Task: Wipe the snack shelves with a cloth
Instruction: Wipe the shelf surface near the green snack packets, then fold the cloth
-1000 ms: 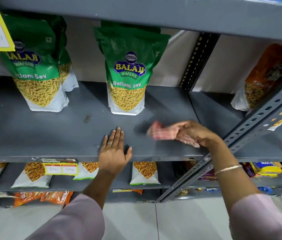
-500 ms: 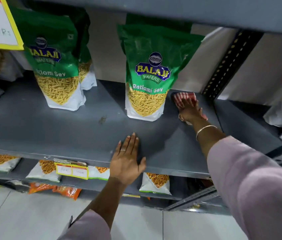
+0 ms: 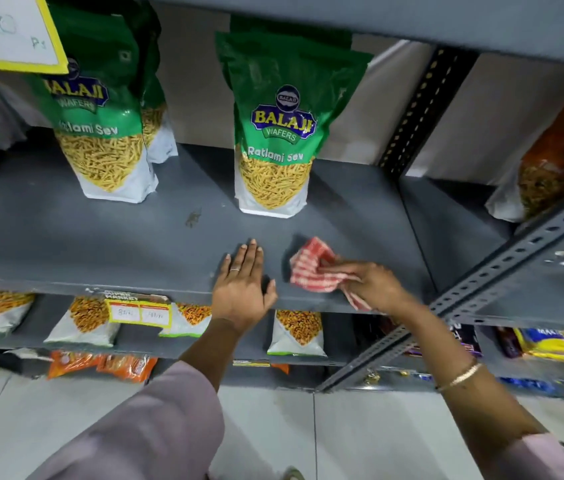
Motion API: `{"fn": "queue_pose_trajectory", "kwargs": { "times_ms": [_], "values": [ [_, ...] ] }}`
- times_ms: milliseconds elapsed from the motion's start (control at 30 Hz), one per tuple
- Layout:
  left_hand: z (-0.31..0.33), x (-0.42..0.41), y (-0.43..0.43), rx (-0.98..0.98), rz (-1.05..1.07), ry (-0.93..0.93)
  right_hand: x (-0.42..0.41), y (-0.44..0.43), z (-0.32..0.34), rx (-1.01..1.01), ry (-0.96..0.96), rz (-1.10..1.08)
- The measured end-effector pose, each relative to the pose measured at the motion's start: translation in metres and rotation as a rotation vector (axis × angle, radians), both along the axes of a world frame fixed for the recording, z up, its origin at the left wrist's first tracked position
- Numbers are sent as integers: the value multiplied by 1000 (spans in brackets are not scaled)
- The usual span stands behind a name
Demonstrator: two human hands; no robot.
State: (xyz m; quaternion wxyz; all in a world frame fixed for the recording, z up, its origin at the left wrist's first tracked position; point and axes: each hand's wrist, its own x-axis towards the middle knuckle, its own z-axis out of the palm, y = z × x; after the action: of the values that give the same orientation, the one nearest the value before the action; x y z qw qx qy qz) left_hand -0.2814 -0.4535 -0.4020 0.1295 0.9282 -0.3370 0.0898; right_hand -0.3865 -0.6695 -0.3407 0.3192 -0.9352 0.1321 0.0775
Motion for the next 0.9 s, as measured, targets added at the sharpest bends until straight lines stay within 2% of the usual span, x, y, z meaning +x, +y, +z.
{"fn": "queue_pose_trajectory", "kwargs": {
  "times_ms": [67,167,233,267,333,467,533,667,833,900],
  "values": [
    [3,-2,-1,10,8,31,-6,-3,24,230,91,66],
    [6,-4,0,18,15,72,6,9,43,401,-119,-183],
    [7,-5,0,18,13,67,20,28,42,344,-178,-162],
    [9,-4,0,9,19,71,24,37,36,223,-165,-112],
    [14,-4,-2,-49,37,88,31,51,23,134,-102,-131],
    [31,-6,-11,-279,75,187,45,49,21,98,-210,-480],
    [43,-11,-19,-393,119,298,48,41,24,77,-185,-625],
    [62,-14,-45,-471,341,557,49,44,21,31,2,-527],
    [67,-5,-72,-478,537,806,48,46,18,4,77,-525],
    [65,-1,-77,-464,540,890,48,46,19,14,106,-519]
  ]
}}
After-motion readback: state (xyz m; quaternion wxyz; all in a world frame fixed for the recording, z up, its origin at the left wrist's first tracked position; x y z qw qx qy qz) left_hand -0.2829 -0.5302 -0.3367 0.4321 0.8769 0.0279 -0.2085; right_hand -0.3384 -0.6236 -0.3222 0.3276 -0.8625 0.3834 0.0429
